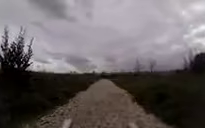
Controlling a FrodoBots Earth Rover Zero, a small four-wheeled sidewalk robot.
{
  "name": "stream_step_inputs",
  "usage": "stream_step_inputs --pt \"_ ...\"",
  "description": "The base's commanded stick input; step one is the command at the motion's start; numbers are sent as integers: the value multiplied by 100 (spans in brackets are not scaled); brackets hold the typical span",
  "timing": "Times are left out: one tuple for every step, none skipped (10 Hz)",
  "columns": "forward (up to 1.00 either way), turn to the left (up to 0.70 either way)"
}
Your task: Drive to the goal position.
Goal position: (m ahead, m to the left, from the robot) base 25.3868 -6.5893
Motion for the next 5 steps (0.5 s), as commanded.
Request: stream_step_inputs --pt "70 0" --pt "70 0" --pt "70 0" --pt "70 0" --pt "70 0"
